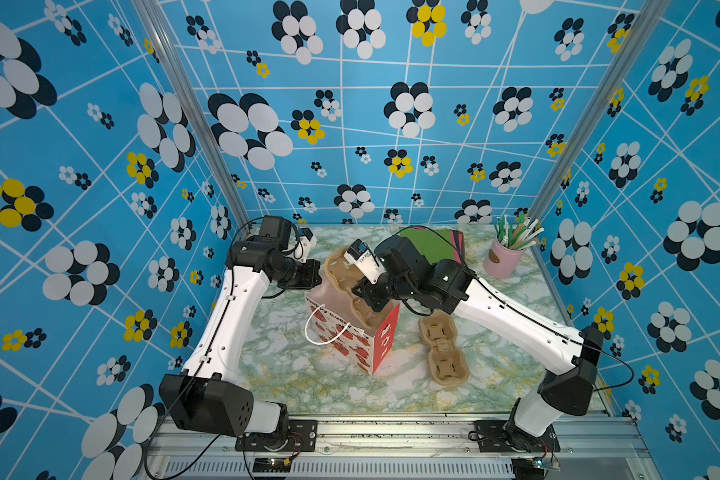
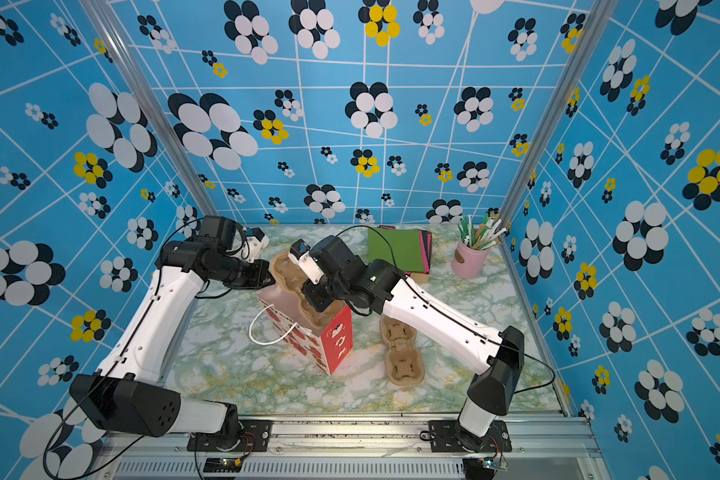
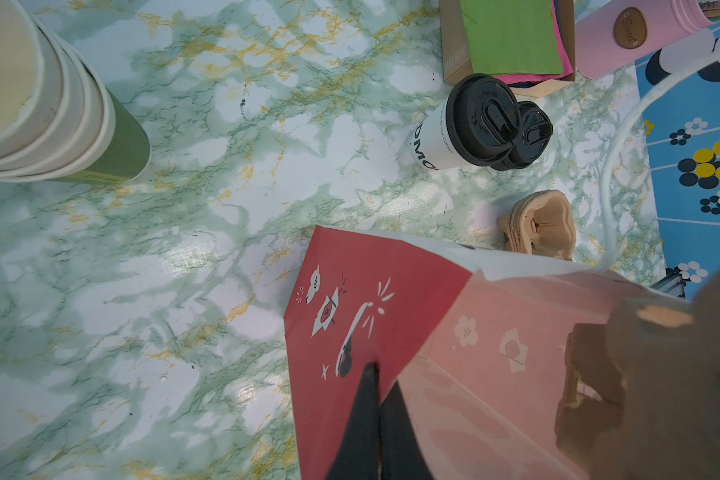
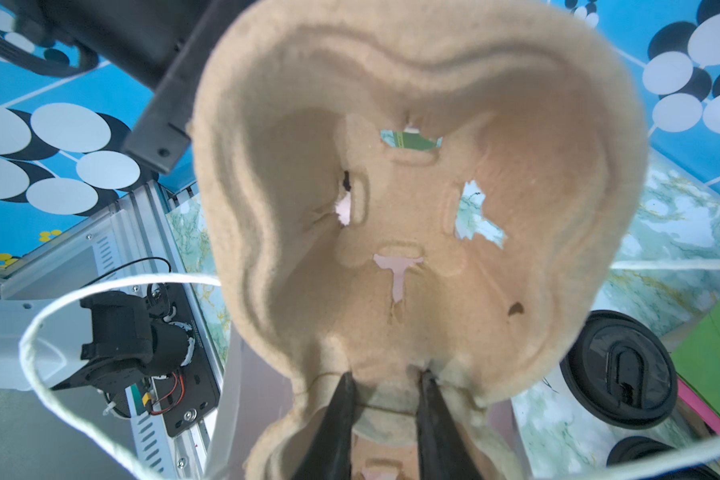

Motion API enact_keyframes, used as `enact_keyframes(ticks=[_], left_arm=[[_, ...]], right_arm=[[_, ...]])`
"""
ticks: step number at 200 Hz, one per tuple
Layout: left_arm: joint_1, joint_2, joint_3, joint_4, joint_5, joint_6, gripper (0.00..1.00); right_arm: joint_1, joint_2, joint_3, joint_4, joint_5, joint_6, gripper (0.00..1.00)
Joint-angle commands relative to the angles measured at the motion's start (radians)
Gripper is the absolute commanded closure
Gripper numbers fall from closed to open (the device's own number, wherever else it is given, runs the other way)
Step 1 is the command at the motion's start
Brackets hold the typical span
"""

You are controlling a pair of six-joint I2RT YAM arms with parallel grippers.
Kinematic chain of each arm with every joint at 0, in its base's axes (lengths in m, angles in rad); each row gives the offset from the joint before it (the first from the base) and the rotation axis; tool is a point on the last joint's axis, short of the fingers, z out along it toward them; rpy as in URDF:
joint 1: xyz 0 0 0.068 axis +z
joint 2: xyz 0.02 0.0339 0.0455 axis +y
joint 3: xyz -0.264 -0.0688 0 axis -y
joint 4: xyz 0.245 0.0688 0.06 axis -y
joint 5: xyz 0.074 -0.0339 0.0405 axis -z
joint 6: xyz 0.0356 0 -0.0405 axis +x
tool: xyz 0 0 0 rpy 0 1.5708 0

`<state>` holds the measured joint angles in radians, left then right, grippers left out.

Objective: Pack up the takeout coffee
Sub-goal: 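Carry the cup holder over the bag with the right while the left holds the bag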

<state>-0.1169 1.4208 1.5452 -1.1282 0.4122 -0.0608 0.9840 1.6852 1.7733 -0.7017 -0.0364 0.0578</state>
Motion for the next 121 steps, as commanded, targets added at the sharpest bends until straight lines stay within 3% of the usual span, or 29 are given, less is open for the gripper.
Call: enact_keyframes(ticks=[1, 121], left_arm=[[0.013, -0.008, 0.01, -0.002, 0.01, 0.001, 1.0], [0.022, -0.005, 0.033, -0.006, 0.016, 0.018, 1.0]], right_arm=[[0.016, 0.009, -0.021, -0.051, 0.003, -0.043, 0.83], [0.041, 0.128, 0.066, -0.21, 0.049, -0.069, 0.83]])
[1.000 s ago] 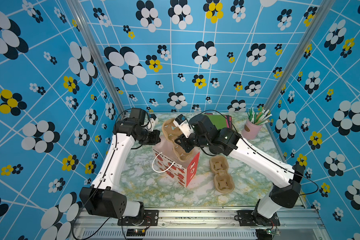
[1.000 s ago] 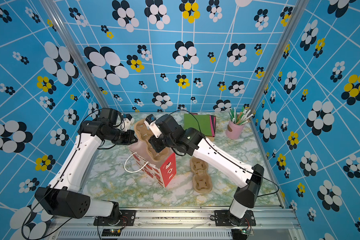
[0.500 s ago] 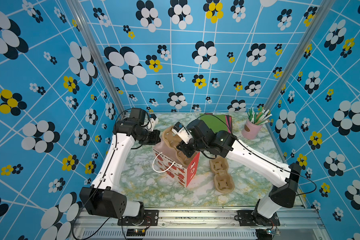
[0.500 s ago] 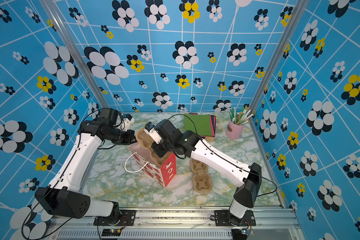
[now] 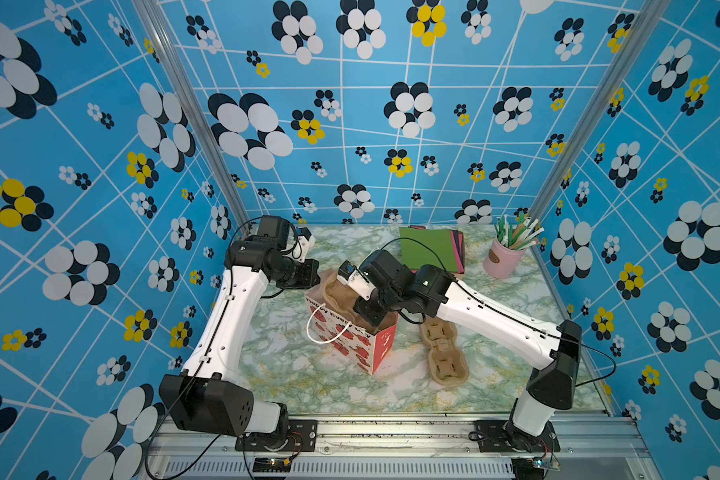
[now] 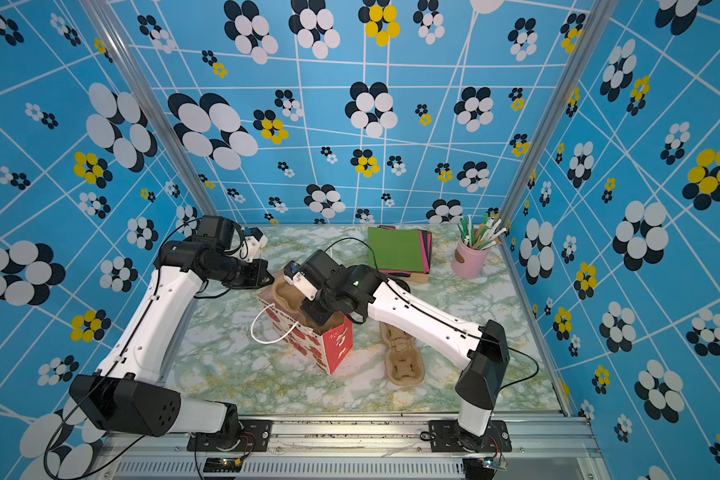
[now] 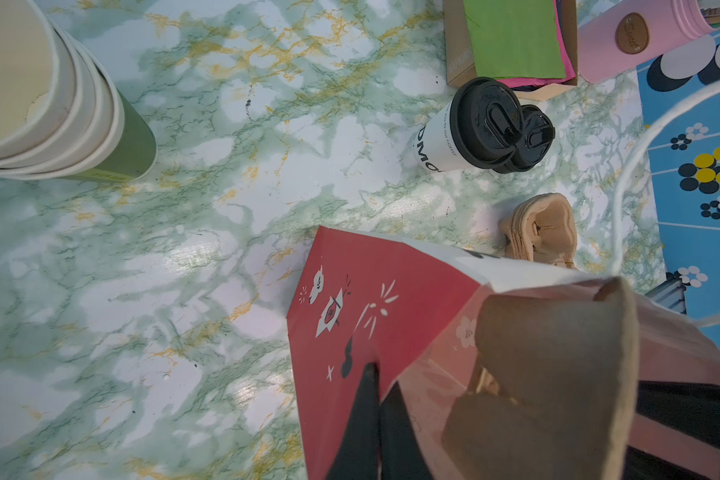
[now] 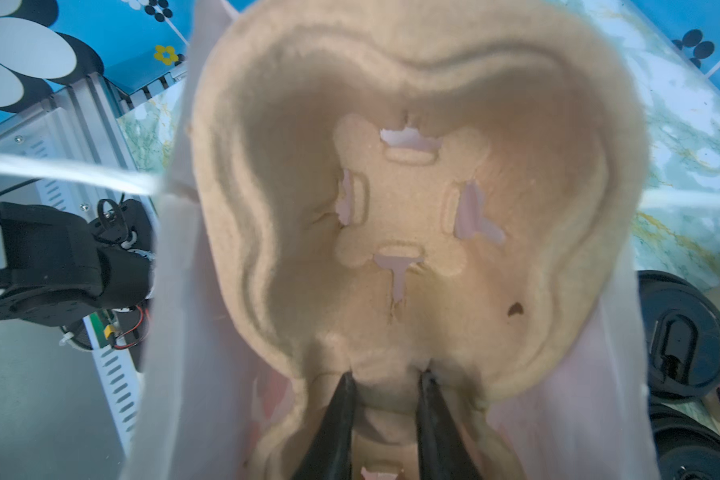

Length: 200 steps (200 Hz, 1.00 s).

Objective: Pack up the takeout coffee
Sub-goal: 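Carry the cup holder over the bag with the right while the left holds the bag, then lower the cup holder into the bag with the right gripper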

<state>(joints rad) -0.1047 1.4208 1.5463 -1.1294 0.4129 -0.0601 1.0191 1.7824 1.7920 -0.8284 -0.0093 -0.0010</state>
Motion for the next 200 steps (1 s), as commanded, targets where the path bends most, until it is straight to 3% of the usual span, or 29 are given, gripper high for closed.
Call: enact_keyframes(ticks=[1, 200], left_arm=[[0.01, -0.005, 0.032, -0.005, 0.014, 0.017, 1.0], [0.011, -0.019, 0.06, -0.041, -0.006, 0.046, 1.0]], right_arm=[[0.006, 0.032, 0.048, -0.084, 0.022, -0.011, 0.83], [0.007, 0.289, 0.206, -0.25, 0.019, -0.001, 0.82]])
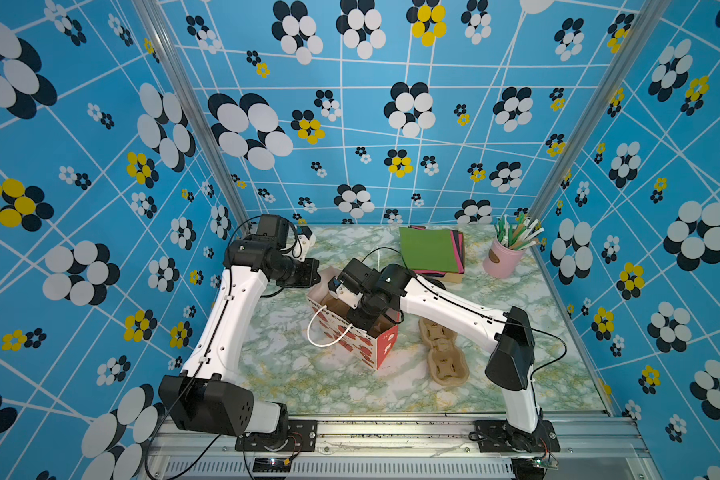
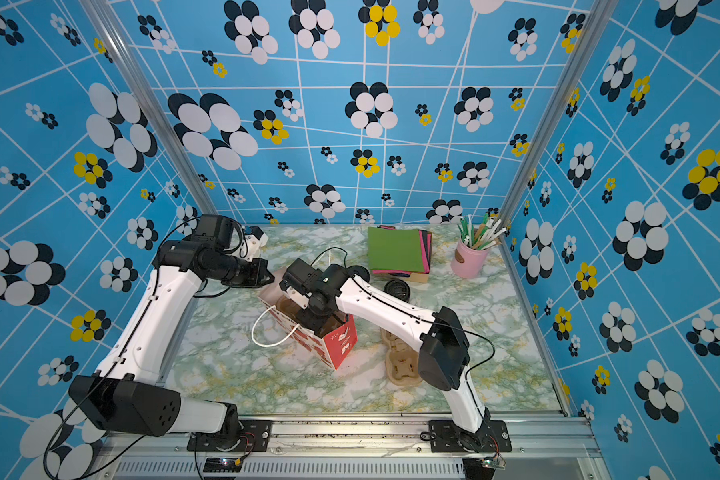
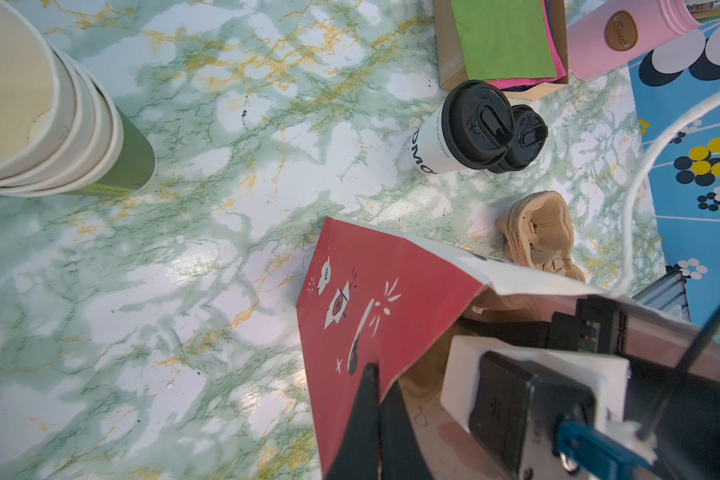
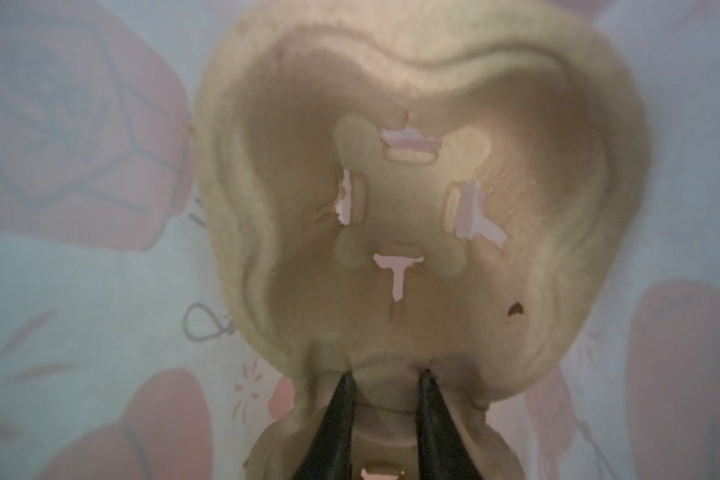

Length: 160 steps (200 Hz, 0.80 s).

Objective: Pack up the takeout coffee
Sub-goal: 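Lower the cup holder into the bag with the right gripper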

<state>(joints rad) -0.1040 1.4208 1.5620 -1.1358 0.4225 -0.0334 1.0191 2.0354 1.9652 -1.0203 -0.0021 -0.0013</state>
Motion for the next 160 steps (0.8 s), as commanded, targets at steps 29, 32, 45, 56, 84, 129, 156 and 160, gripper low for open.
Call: enact_keyframes(ticks=[29, 32, 45, 56, 84, 129, 156, 160], left_arm=[[0.01, -0.024, 0.06, -0.061, -0.045, 0.024, 1.0], [0.01, -0.024, 0.061, -0.064, -0.045, 0.024, 1.0], [0.009, -0.024, 0.063, -0.069, -0.047, 0.025, 1.0], [0.009, -0.023, 0.063, -0.069, -0.045, 0.024, 1.0], [0.009, -0.019, 0.064, -0.07, -0.04, 0.021, 1.0], [0.007, -0.01, 0.069, -0.074, -0.034, 0.021, 1.0], [0.006, -0.004, 0.067, -0.074, -0.028, 0.022, 1.0], [0.004, -0.003, 0.067, -0.074, -0.028, 0.023, 1.0]], right_arm=[[0.007, 0.069, 0.037, -0.058, 0.002, 0.001, 0.81], [0.007, 0.072, 0.037, -0.058, 0.002, 0.001, 0.81], [0.007, 0.085, 0.038, -0.058, -0.007, 0.0, 0.81], [0.007, 0.095, 0.038, -0.054, -0.014, 0.001, 0.81], [0.008, 0.122, 0.042, -0.05, -0.026, -0.001, 0.8], [0.008, 0.194, 0.064, -0.07, -0.038, -0.013, 0.79], [0.01, 0.234, 0.091, -0.097, -0.033, -0.021, 0.78], [0.01, 0.239, 0.095, -0.102, -0.032, -0.021, 0.78]])
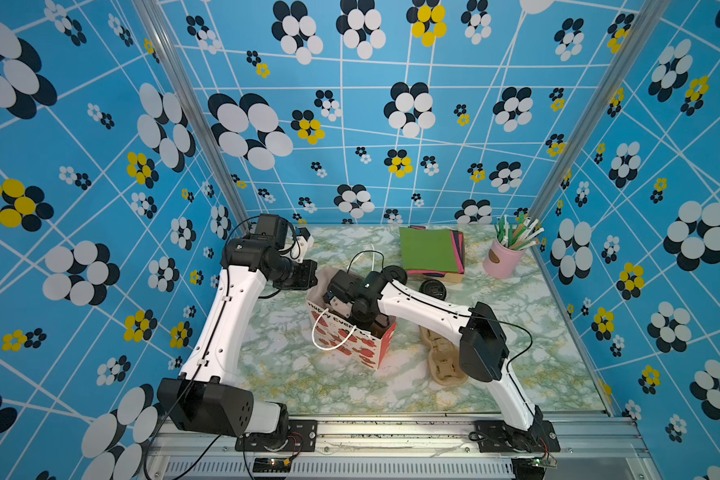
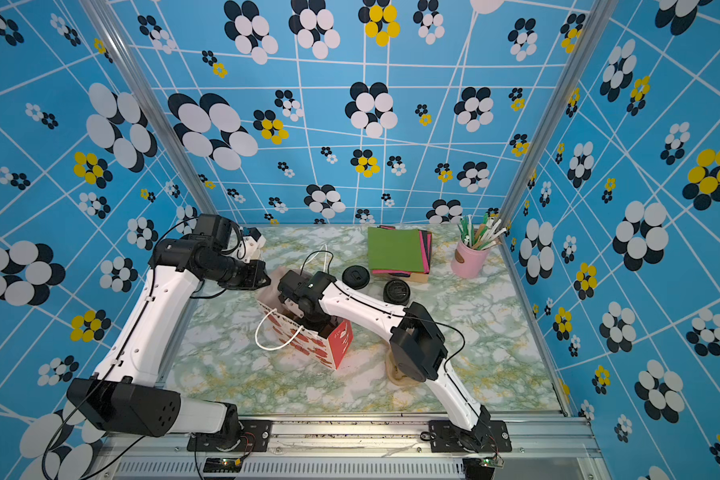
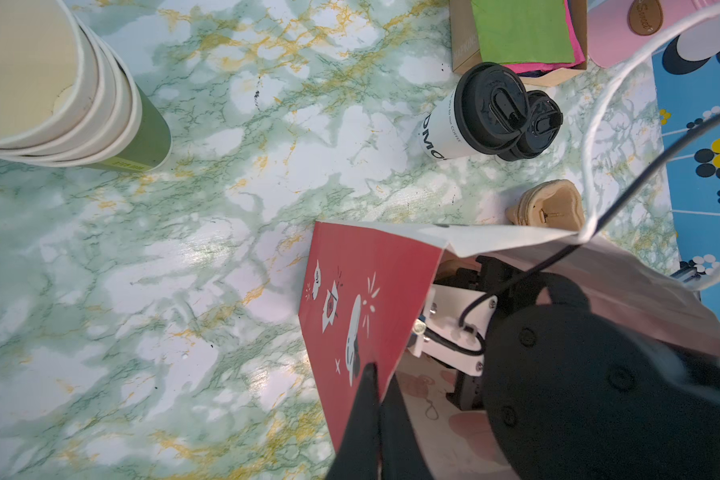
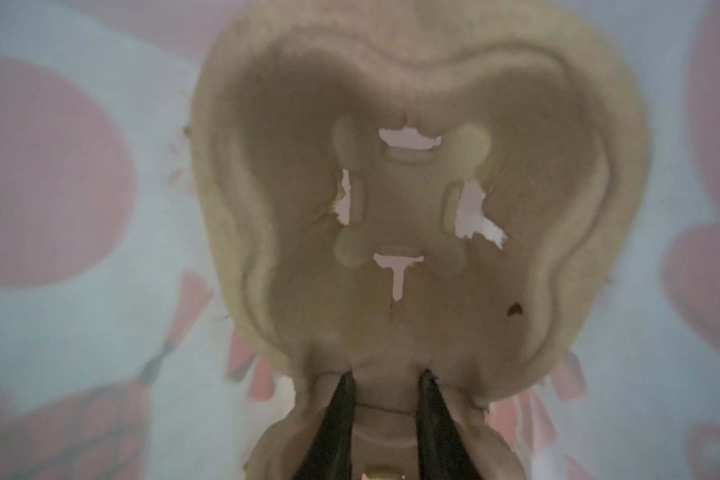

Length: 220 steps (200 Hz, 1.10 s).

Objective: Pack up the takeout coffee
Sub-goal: 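Lower the cup holder into the bag with the right gripper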

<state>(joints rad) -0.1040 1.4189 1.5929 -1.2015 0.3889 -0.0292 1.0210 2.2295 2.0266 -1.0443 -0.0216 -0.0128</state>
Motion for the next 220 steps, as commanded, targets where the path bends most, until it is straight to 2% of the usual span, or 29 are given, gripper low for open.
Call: enact_keyframes(ticks=[1, 134, 186, 220], left_arm=[[0.004, 0.0, 0.036, -0.009, 0.005, 0.018, 1.0], [0.003, 0.002, 0.025, -0.01, 0.004, 0.025, 1.0], [0.003, -0.011, 0.011, -0.009, -0.001, 0.029, 1.0], [0.003, -0.015, 0.002, -0.012, -0.003, 0.031, 1.0]], right_arm=[[0.008, 0.047, 0.034, -0.08, -0.012, -0.011, 0.78], [0.014, 0.196, 0.125, -0.193, -0.011, -0.017, 0.71], [0.014, 0.21, 0.145, -0.212, -0.012, -0.009, 0.66], [0.016, 0.182, 0.178, -0.209, -0.032, 0.001, 0.6]])
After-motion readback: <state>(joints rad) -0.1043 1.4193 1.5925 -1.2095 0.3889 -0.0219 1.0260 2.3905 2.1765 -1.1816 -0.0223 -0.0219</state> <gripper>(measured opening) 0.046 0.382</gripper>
